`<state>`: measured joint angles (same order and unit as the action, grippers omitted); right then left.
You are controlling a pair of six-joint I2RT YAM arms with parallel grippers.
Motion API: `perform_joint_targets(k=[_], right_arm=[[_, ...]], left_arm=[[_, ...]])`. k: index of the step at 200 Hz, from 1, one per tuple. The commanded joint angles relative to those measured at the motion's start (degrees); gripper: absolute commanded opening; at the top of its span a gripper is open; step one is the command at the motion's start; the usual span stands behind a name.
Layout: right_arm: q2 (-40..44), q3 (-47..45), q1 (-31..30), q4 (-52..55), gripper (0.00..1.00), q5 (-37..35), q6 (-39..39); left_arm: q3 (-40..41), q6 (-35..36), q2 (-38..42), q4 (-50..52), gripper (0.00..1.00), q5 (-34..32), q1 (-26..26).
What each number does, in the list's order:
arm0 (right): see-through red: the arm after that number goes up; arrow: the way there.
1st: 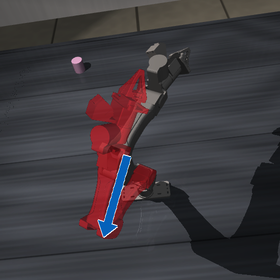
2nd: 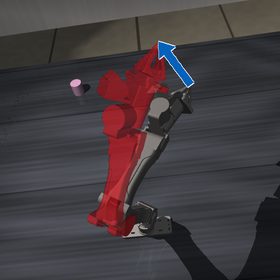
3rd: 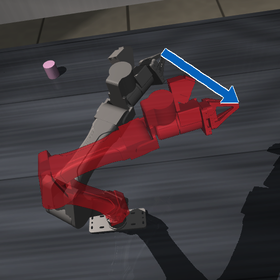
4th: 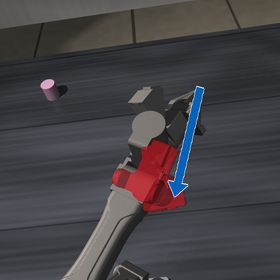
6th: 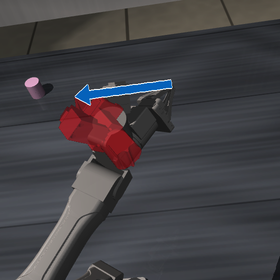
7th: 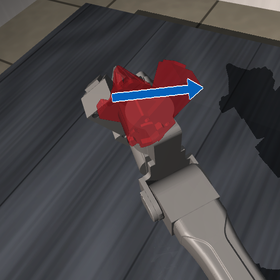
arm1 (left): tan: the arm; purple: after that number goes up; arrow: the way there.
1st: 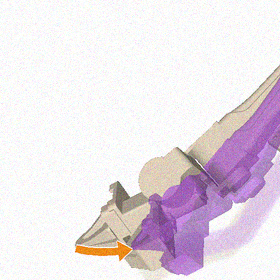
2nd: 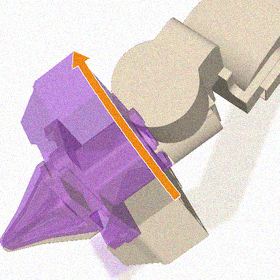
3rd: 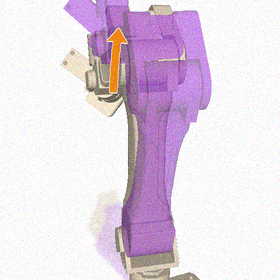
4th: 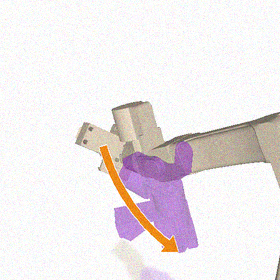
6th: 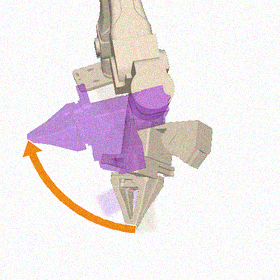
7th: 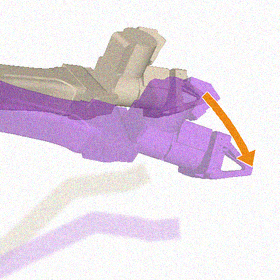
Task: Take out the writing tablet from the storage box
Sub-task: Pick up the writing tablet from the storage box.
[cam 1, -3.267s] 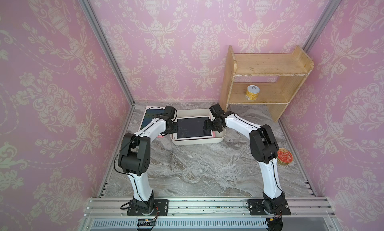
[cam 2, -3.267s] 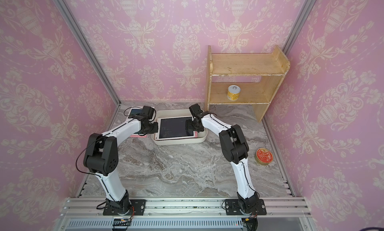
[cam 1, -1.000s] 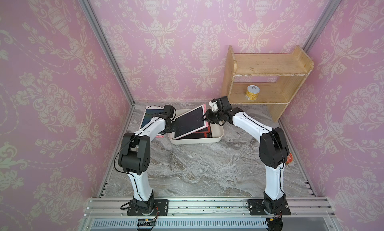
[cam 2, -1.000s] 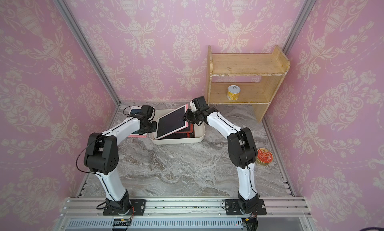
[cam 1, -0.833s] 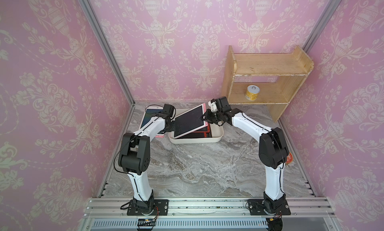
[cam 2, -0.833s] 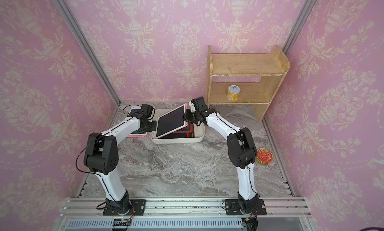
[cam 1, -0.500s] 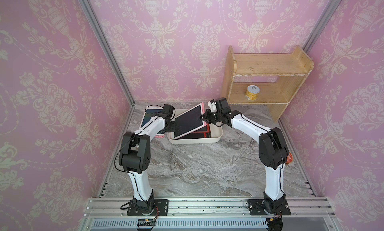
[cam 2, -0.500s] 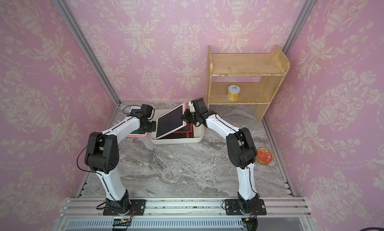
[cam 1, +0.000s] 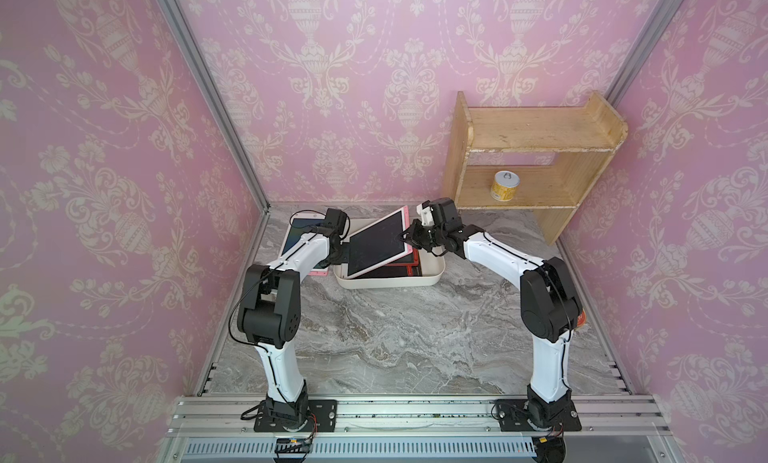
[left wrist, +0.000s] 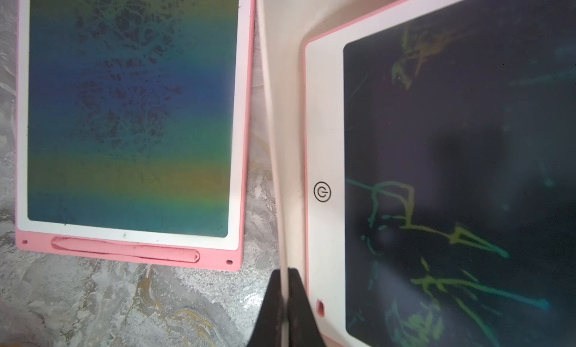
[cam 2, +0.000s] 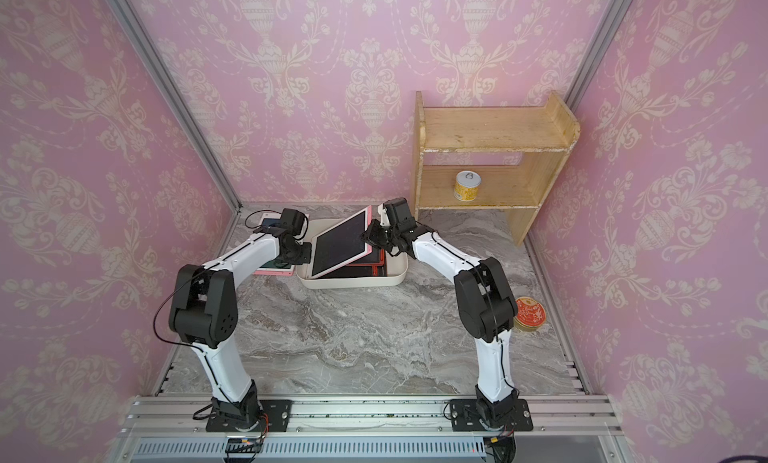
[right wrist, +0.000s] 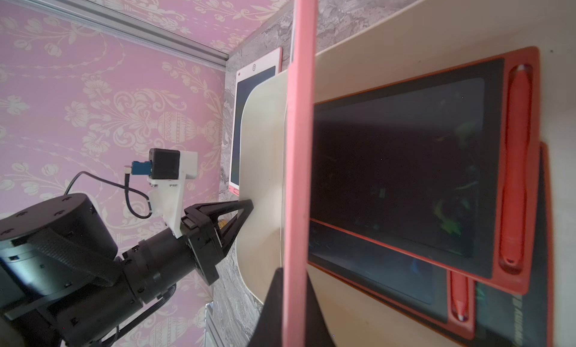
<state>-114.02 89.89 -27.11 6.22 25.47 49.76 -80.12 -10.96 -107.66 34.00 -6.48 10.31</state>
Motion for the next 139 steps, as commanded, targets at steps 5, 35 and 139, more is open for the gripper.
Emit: perform_joint_targets(k=[5,35,139], right_arm=[[4.27,-2.09,-0.14,-2.44,0.0,-2.12,1.23],[6.22,-3.69,-0.2,-3.87,0.0,-3.03,2.35],[12.17,-9.67,-0.08,-8.71,0.0,-5.93,5.88]], left_arm=[[-2.44,1.31,-0.37,-0.75,0.0,-0.62,0.04],[-2.4,1.21,-0.53,-0.97,0.04,-0.39,-0.05],[-2.07,0.13,-0.19,-2.03,0.28,0.62,-0.55]])
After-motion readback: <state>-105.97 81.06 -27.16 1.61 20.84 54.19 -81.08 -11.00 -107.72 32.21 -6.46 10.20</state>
